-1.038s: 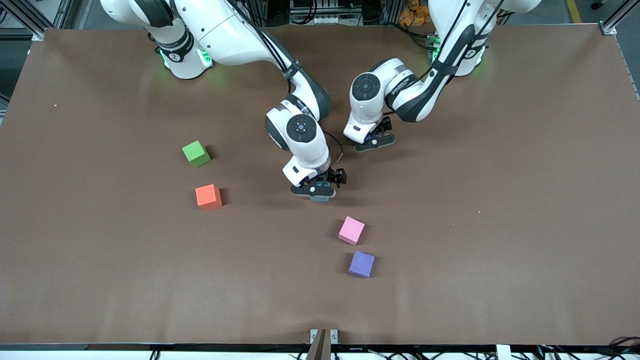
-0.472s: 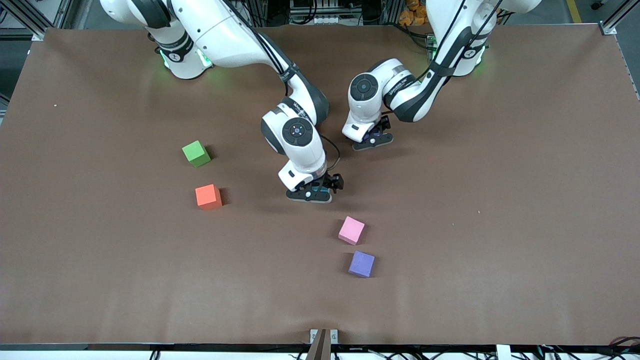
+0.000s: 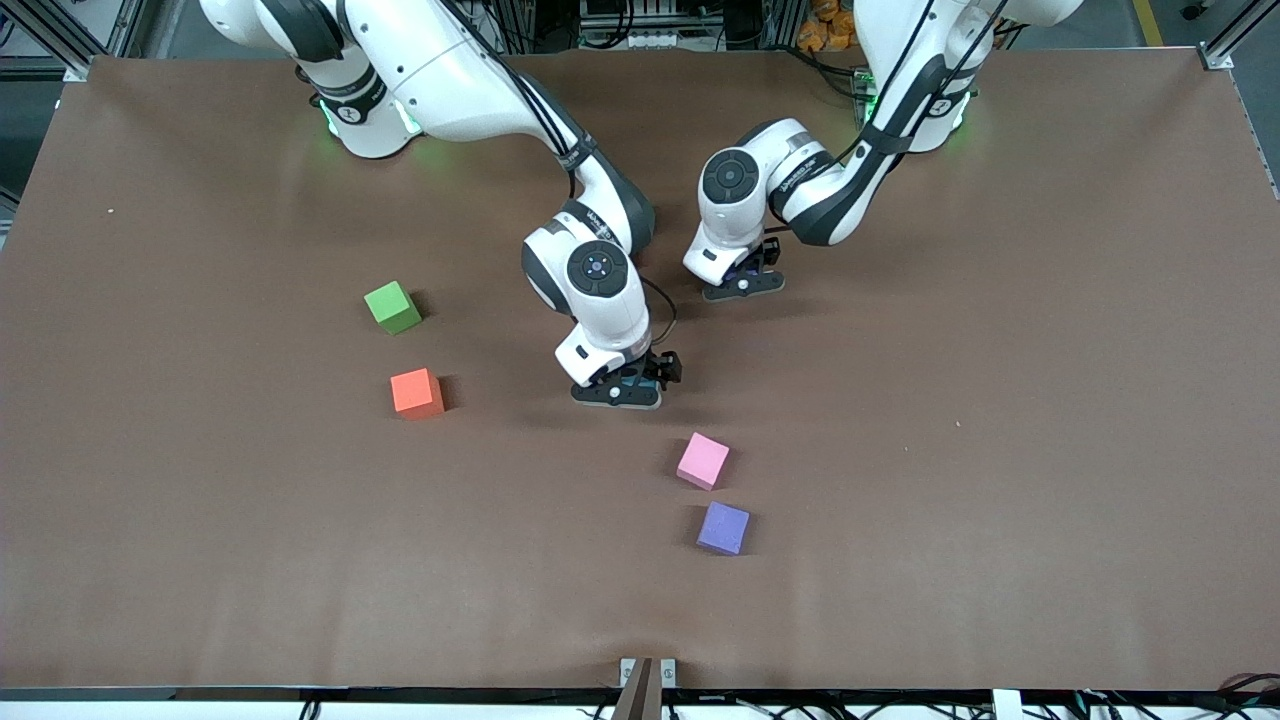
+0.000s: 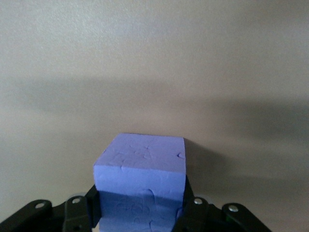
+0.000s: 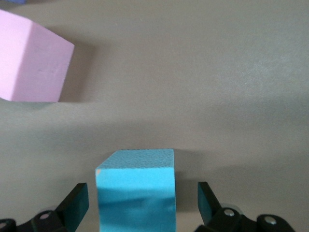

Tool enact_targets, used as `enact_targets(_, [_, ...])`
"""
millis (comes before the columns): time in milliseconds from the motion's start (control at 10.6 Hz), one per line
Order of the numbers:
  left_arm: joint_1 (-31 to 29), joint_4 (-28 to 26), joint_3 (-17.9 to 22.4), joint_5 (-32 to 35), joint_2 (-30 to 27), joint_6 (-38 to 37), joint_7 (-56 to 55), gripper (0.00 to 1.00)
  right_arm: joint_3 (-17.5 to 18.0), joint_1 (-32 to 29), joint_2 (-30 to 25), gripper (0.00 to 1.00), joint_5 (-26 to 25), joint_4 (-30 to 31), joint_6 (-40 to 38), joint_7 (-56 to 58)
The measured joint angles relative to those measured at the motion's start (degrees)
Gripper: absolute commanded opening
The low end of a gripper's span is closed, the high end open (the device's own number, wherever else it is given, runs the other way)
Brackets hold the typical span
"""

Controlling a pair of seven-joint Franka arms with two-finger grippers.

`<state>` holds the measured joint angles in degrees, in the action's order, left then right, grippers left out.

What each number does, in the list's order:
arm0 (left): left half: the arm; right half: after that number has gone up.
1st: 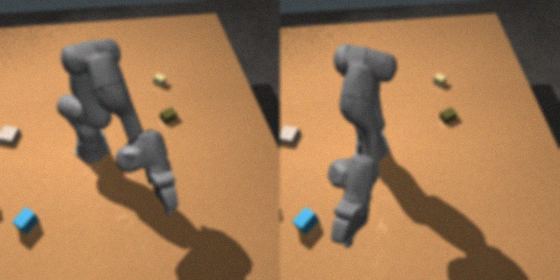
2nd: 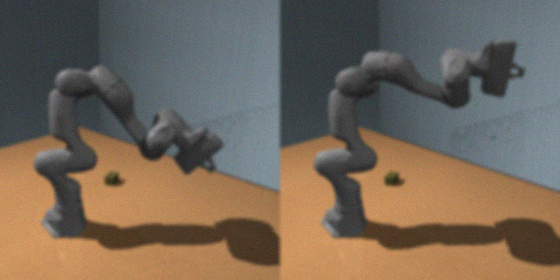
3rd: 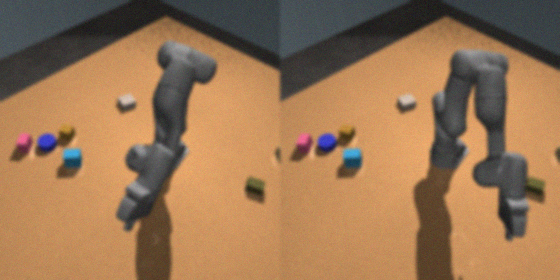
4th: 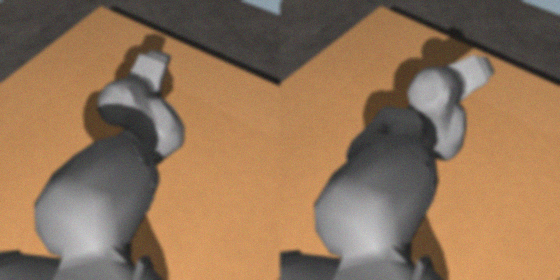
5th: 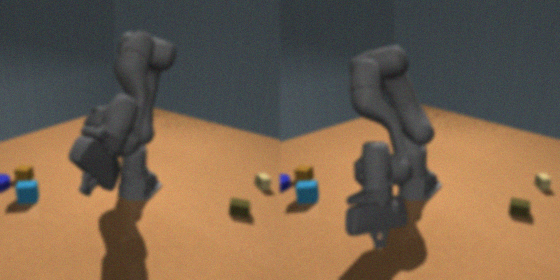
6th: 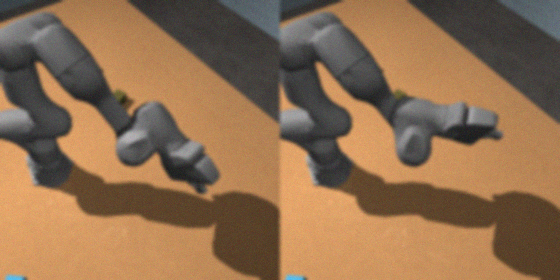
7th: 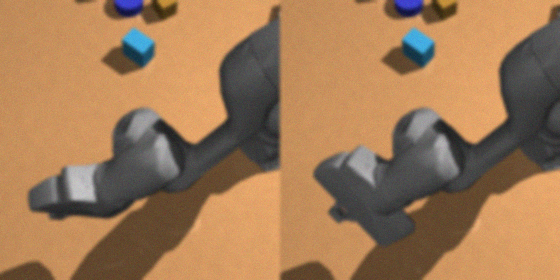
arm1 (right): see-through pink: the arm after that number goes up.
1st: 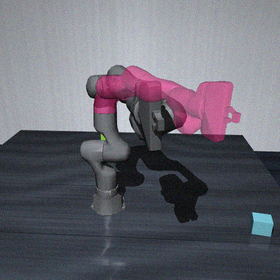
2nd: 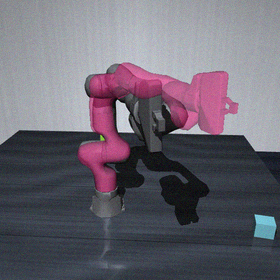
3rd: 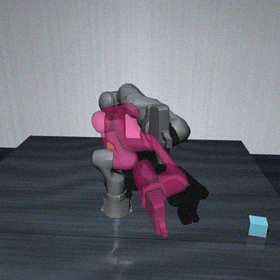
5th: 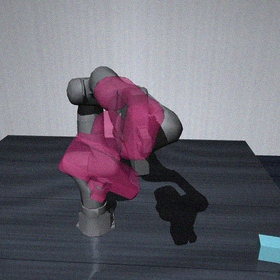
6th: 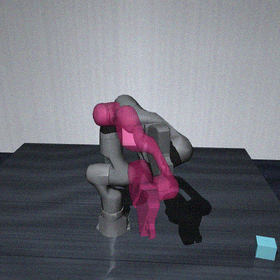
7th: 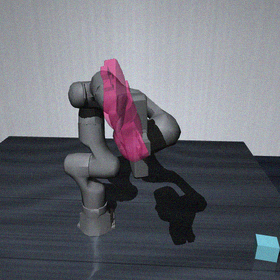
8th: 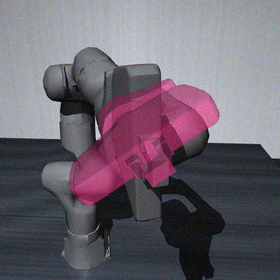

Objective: Arrange blocks into number 1

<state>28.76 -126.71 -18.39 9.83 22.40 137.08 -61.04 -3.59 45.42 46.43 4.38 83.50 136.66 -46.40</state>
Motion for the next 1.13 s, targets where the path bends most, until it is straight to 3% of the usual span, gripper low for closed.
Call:
enact_targets(94, [-0.31,-0.01,-0.08,0.00,0.00,-0.01,0.35,0.00,0.01,0.01,0.55,0.24,-0.36,0.00,0.09,0.04])
enact_targets(189, [-0.41,-0.01,-0.29,0.00,-0.02,-0.13,0.40,0.00,-0.01,-0.01,0.82,0.02,-1.54,0.00,0.12,0.42])
enact_targets(755, [-1.03,-4.77,-6.77,-5.30,-7.07,-1.45,0.41,0.00,-0.12,-2.85,-1.92,0.00,-2.61,-1.08,-6.78,5.99])
enact_targets(1133, [-1.09,-6.47,-15.87,-10.32,-10.39,-2.66,-1.20,0.00,0.21,-3.73,-8.71,0.00,-2.59,6.44,-7.59,7.71])
